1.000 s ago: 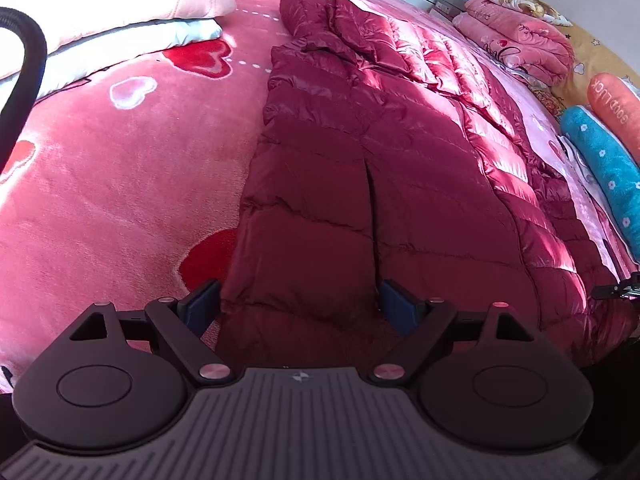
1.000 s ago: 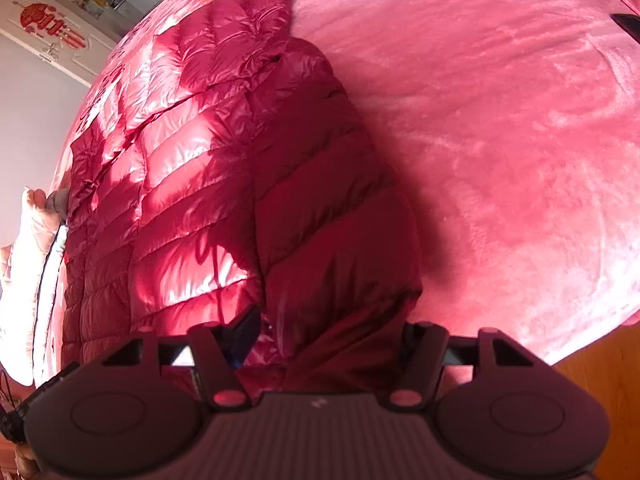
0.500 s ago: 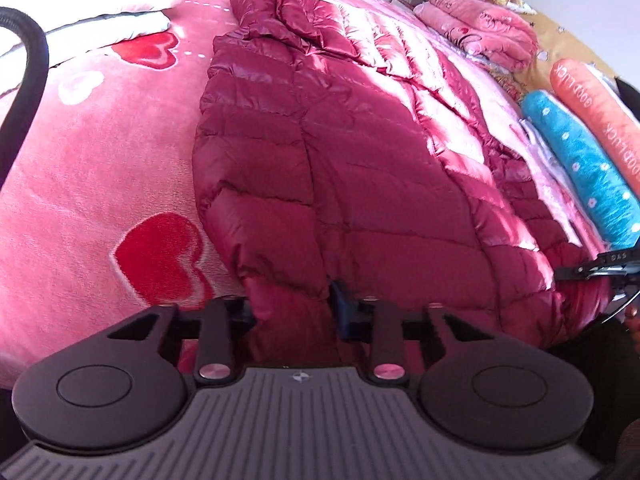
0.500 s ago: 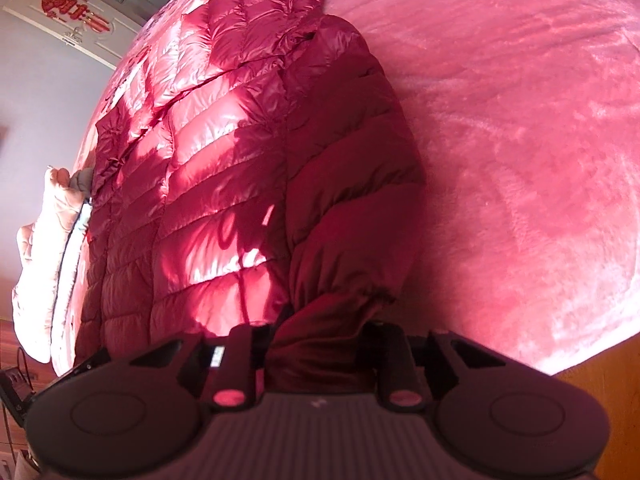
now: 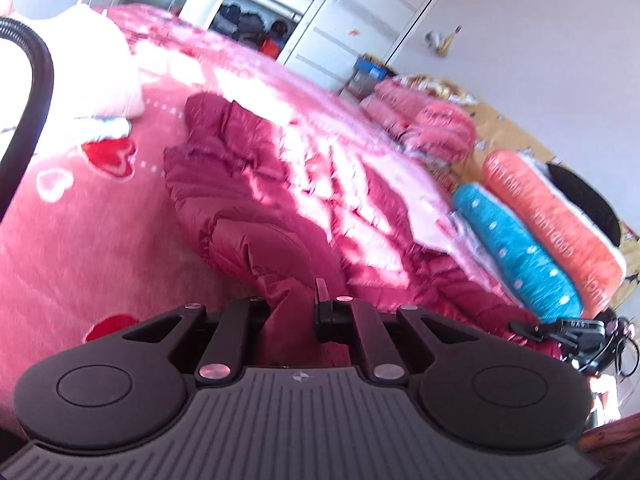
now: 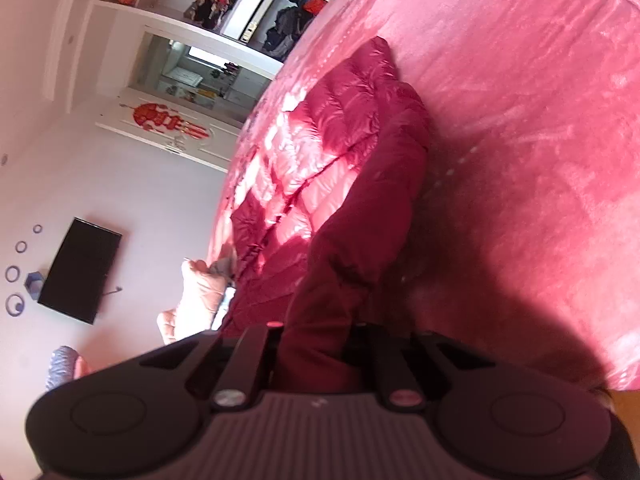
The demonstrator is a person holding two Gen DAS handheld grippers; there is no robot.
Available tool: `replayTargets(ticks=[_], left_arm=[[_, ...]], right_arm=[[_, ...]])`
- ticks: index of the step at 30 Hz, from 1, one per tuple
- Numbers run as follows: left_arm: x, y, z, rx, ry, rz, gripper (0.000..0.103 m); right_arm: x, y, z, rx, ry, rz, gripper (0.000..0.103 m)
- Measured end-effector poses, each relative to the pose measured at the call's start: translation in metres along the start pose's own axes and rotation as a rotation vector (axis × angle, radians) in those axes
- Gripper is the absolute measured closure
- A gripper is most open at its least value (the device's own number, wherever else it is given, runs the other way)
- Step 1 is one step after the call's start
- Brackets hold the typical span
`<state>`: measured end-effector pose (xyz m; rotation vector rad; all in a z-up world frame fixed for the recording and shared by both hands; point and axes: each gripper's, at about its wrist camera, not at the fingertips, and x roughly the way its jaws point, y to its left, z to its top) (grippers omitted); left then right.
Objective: Fold large clothes
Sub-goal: 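Lift the hem with both grippers and fold it toward the collar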
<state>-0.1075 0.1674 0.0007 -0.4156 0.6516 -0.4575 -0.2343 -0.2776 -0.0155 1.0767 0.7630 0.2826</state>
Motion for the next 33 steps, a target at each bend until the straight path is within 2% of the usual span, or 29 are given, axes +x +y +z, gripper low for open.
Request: replayTargets(ticks=[9, 13, 17, 20, 23, 29, 33], left_arm=[[-0.063, -0.009, 0.015, -0.049, -0.189, -0.12, 0.096], [-0.094, -0.011, 0.02, -0.074, -0.254, -0.153, 0.096], [-0.095, -0.001, 0.023, -0.176, -0.278, -0.172, 0.095], [-0.073, 0.011, 0.026, -0.25, -0.269, -0.126, 0.095], [-0.05, 0.022, 0.033, -0.315, -0.261, -0.094, 0.095], [-0.007, 0.03, 0.062, -0.351, -0.264, -0.039, 0.093], [0.03, 0.036, 0.084, -0.375, -0.254, -0.01, 0.093]], right_arm=[[-0.037, 0.045, -0.021, -0.038, -0.023, 0.238, 0.098], [-0.057, 0.064, -0.032, -0.041, -0.018, 0.383, 0.098], [-0.067, 0.076, -0.031, -0.052, -0.033, 0.476, 0.096], [-0.061, 0.07, -0.019, 0.002, -0.06, 0.463, 0.096], [-0.047, 0.05, -0.007, 0.116, -0.1, 0.435, 0.096], [-0.023, 0.016, 0.025, 0.298, -0.198, 0.362, 0.096], [-0.004, 0.001, 0.052, 0.33, -0.254, 0.278, 0.096]])
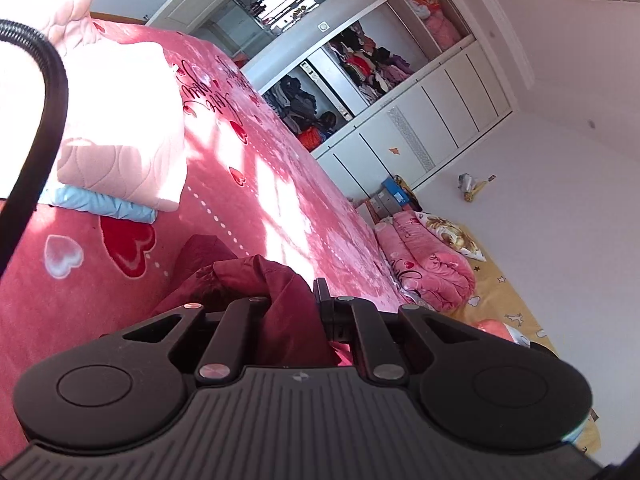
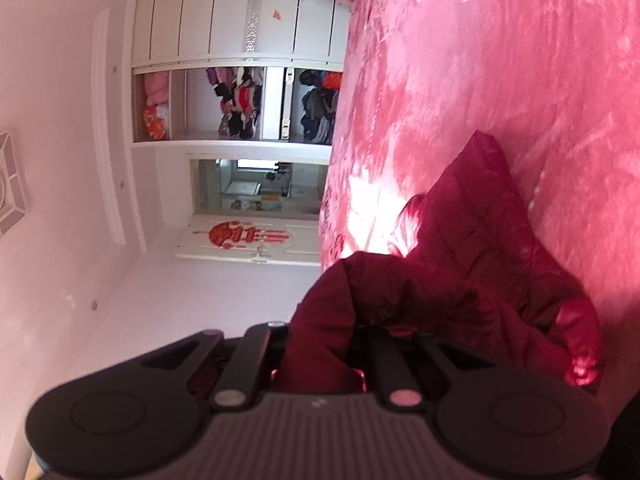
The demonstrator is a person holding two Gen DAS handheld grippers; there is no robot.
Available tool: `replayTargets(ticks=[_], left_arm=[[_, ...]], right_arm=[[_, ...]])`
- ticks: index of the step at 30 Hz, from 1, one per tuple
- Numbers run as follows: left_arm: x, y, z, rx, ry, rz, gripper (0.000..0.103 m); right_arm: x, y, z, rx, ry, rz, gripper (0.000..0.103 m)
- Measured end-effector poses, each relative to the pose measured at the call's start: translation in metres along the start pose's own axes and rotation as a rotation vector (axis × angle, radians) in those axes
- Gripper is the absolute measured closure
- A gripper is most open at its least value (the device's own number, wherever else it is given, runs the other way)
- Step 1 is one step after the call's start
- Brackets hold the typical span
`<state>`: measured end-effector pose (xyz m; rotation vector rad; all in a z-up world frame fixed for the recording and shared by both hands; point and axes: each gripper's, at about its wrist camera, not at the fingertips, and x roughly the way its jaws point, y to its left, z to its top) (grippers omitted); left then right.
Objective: Fold large clothes
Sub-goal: 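Lift the hem with both grippers and fold it toward the collar, then release the hem and press the folded jacket flat with both grippers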
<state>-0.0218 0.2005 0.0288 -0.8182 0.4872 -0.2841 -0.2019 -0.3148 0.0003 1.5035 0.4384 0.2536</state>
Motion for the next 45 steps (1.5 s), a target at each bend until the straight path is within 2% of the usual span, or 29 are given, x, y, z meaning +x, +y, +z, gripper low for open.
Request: replayTargets(ticks=[5, 9, 12, 17, 19, 21, 23, 25, 26, 27, 28, 29, 30, 31, 33, 35, 37, 41, 45], left_arm=[[0.048, 0.004, 0.004, -0.022, 0.013, 0.073, 0.093], [0.081, 0.013, 0.003, -0.04, 0.041, 0.149, 0.092], [0.097, 0.013, 0.001, -0.04, 0.051, 0.186, 0.091], [0.11, 0.011, 0.003, -0.02, 0.07, 0.228, 0.089], [0.105, 0.015, 0.009, -0.018, 0.073, 0.235, 0.083], [0.103, 0.016, 0.008, -0.014, 0.074, 0.237, 0.082], [0.102, 0.016, 0.007, 0.007, 0.071, 0.236, 0.076], [0.1, 0.017, 0.006, 0.037, 0.059, 0.234, 0.059], [0.096, 0.015, 0.007, 0.051, 0.048, 0.233, 0.053], [0.092, 0.012, 0.008, 0.062, 0.037, 0.234, 0.044], [0.088, 0.009, 0.01, 0.076, 0.025, 0.236, 0.042], [0.086, 0.005, 0.011, 0.096, 0.013, 0.236, 0.041], [0.08, 0.0, 0.013, 0.123, -0.002, 0.239, 0.038], [0.074, -0.005, 0.014, 0.153, -0.023, 0.247, 0.031], [0.058, -0.02, 0.016, 0.228, -0.084, 0.264, 0.021], [0.041, -0.034, 0.016, 0.302, -0.133, 0.272, 0.017], [0.031, -0.049, 0.009, 0.393, -0.142, 0.273, 0.015], [0.037, -0.072, -0.022, 0.588, -0.046, 0.265, 0.015], [0.058, -0.084, -0.059, 0.687, 0.061, 0.24, 0.017]], right_arm=[[0.04, -0.011, 0.028, 0.027, -0.025, -0.016, 0.096], [0.076, -0.017, 0.045, 0.0, -0.04, -0.087, 0.096], [0.097, -0.031, 0.055, 0.027, -0.048, -0.119, 0.096], [0.117, -0.045, 0.068, 0.026, -0.071, -0.179, 0.095], [0.123, -0.048, 0.071, 0.017, -0.076, -0.194, 0.092], [0.128, -0.053, 0.072, 0.023, -0.084, -0.205, 0.09], [0.129, -0.059, 0.072, 0.039, -0.089, -0.203, 0.083], [0.127, -0.061, 0.072, 0.034, -0.098, -0.191, 0.074], [0.126, -0.061, 0.072, 0.027, -0.101, -0.188, 0.063], [0.124, -0.058, 0.072, 0.022, -0.107, -0.18, 0.057], [0.12, -0.056, 0.073, 0.02, -0.119, -0.169, 0.044], [0.116, -0.053, 0.074, 0.016, -0.14, -0.152, 0.038], [0.111, -0.049, 0.074, 0.005, -0.159, -0.136, 0.027], [0.105, -0.044, 0.076, -0.018, -0.181, -0.122, 0.023], [0.095, -0.033, 0.076, -0.073, -0.21, -0.116, 0.023], [0.086, -0.02, 0.075, -0.145, -0.241, -0.122, 0.021], [0.081, -0.004, 0.07, -0.237, -0.262, -0.136, 0.019], [0.092, 0.023, 0.047, -0.427, -0.235, -0.198, 0.017], [0.127, 0.047, 0.007, -0.686, -0.113, -0.301, 0.015]])
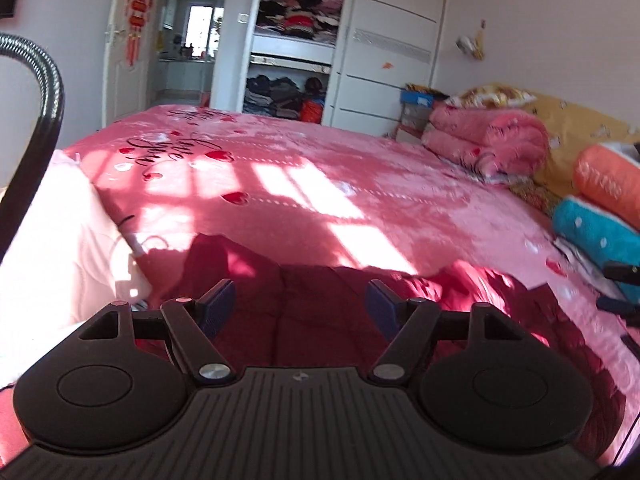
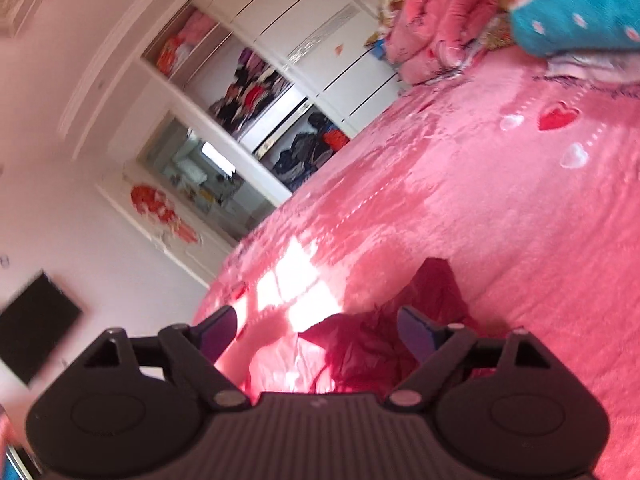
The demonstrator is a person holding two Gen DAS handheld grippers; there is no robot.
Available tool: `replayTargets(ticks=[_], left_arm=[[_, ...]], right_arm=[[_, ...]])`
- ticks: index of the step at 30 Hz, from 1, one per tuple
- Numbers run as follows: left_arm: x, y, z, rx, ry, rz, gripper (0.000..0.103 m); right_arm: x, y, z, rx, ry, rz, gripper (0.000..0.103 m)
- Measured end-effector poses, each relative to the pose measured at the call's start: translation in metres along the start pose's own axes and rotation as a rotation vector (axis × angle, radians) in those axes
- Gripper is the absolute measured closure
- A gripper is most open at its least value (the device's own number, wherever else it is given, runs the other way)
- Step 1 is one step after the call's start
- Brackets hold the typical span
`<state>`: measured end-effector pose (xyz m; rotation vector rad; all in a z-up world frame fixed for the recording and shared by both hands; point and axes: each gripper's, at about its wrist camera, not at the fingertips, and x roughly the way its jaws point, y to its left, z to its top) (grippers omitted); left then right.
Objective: Fold large clothes
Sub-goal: 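Release the hem and press the folded jacket flat with both grippers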
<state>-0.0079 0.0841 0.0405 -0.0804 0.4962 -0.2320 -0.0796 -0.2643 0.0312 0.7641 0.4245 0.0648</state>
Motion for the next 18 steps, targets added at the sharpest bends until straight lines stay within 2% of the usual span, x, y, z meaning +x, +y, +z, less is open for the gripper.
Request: replayTargets(ticks=[4, 8, 11, 13, 16, 18], left_arm=[[0.017, -0.023, -0.013, 0.094, 0.032, -0.01, 0.016], [0.031, -0.019, -0.015, 0.1, 0.064, -0.001, 0.016], [0.038, -0.012, -0.015, 0.102, 0.08, 0.017, 0.016], [0.045, -0.008, -0.015, 0.099, 0.086, 0.019, 0.015], [0.056, -0.007, -0.015, 0.101, 0.099, 0.033, 0.015], [0.067, -0.005, -0.014, 0.101, 0.106, 0.05, 0.014]], right_arm=[[0.03, 0.053, -0.033, -0.313, 0.111, -0.029, 0.013], [0.061, 0.082, -0.062, -0.49, 0.174, -0.018, 0.007], [0.083, 0.087, -0.077, -0.546, 0.202, 0.031, 0.003], [0.101, 0.084, -0.083, -0.533, 0.236, 0.039, 0.003], [0.12, 0.074, -0.09, -0.508, 0.265, -0.002, 0.003], [0.127, 0.065, -0.091, -0.515, 0.255, -0.061, 0.003]])
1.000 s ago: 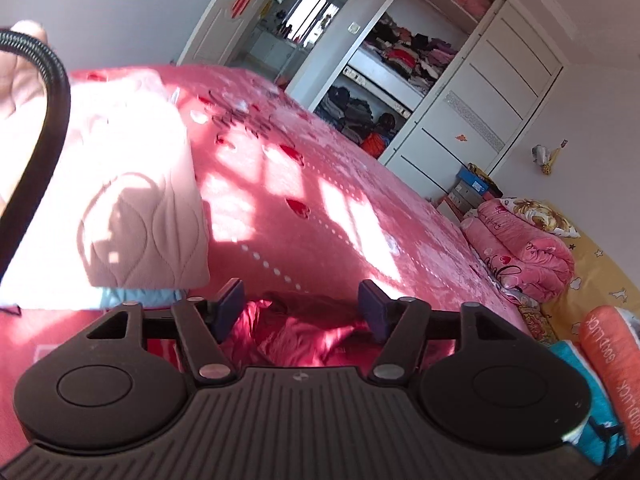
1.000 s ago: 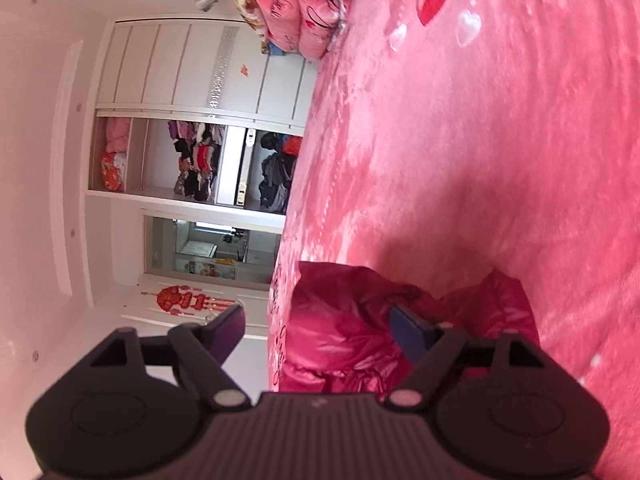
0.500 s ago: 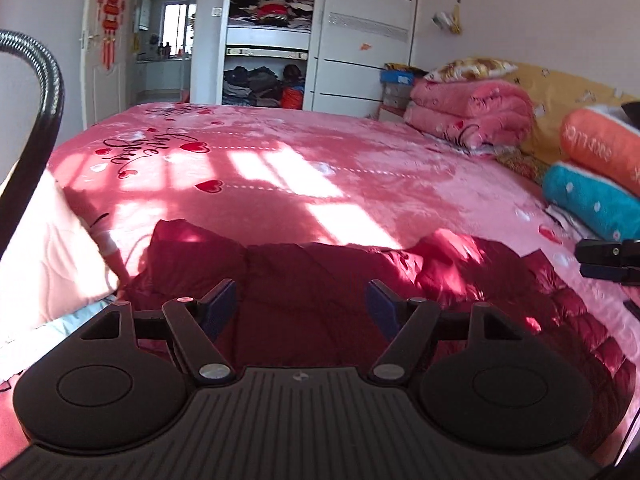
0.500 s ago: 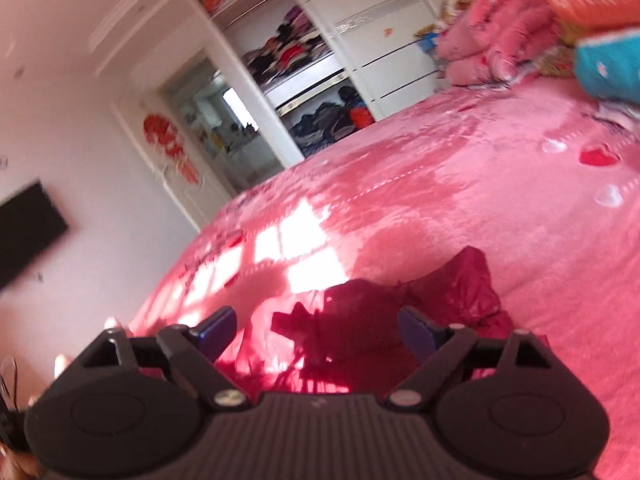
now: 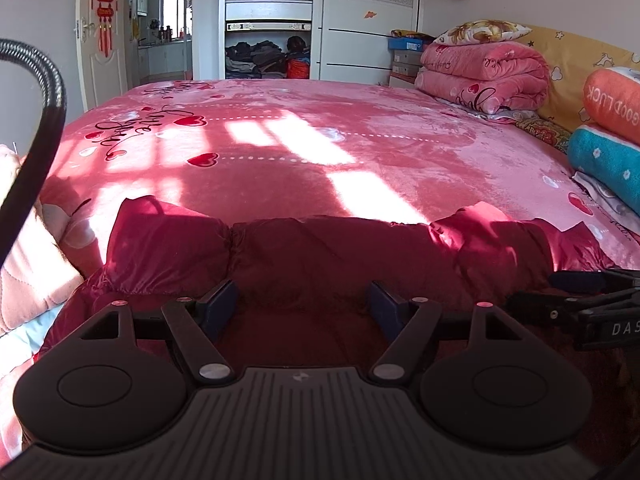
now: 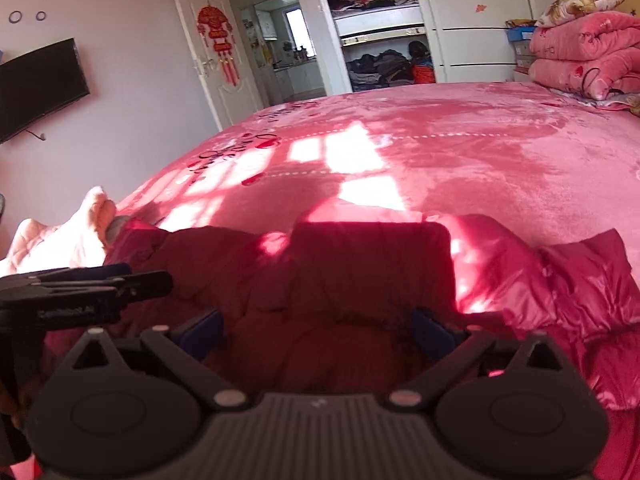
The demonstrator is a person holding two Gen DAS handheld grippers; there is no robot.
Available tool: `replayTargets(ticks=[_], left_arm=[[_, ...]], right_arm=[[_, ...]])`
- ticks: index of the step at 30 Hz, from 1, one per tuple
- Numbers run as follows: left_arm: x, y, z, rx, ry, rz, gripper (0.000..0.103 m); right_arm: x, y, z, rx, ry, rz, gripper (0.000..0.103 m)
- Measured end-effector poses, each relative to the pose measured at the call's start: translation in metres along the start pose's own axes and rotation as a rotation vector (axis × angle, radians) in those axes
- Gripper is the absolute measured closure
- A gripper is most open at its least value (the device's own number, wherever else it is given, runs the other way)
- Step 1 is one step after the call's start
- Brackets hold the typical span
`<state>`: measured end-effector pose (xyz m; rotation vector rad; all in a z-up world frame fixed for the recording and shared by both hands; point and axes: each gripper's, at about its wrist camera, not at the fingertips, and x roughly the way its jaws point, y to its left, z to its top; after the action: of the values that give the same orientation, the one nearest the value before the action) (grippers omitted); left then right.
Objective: Fold large clothes
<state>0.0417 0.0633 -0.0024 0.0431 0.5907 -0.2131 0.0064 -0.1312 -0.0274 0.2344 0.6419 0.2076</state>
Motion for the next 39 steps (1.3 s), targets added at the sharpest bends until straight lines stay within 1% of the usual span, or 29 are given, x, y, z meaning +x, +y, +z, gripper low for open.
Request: replayTargets(ticks=[1, 6, 9, 11, 13, 19, 28, 35, 39], left_arm=[[0.004, 0.002, 0.0, -0.003, 0.002, 0.008, 0.013], [0.015, 0.004, -0.003, -0.012, -0.008, 0.044, 0.005], [0.025, 0.001, -0.007, 0.015, -0.008, 0.07, 0.001], [0.034, -0.008, -0.003, 0.015, -0.002, 0.077, 0.0], [0.038, -0.008, -0.004, 0.015, -0.004, 0.077, 0.0], [0.052, -0.006, -0.006, 0.001, -0.022, 0.075, 0.0], [0.062, -0.006, -0.01, -0.008, -0.032, 0.069, 0.0], [0.061, -0.009, -0.003, 0.018, -0.009, 0.087, 0.0], [0.048, -0.008, 0.008, 0.037, 0.013, 0.083, 0.0]], right_arm=[[0.003, -0.006, -0.001, 0.006, -0.001, -0.043, 0.003], [0.006, -0.049, -0.008, 0.125, -0.016, -0.109, 0.003], [0.01, -0.068, -0.011, 0.167, -0.019, -0.172, 0.003], [0.012, -0.078, -0.013, 0.188, -0.019, -0.201, 0.003], [0.015, -0.085, -0.015, 0.202, -0.019, -0.216, 0.003], [0.028, -0.087, -0.018, 0.183, -0.015, -0.248, 0.001], [0.05, -0.093, -0.021, 0.165, -0.017, -0.264, 0.0], [0.055, -0.092, -0.022, 0.149, -0.024, -0.276, 0.0], [0.049, -0.092, -0.019, 0.163, -0.022, -0.275, 0.001]])
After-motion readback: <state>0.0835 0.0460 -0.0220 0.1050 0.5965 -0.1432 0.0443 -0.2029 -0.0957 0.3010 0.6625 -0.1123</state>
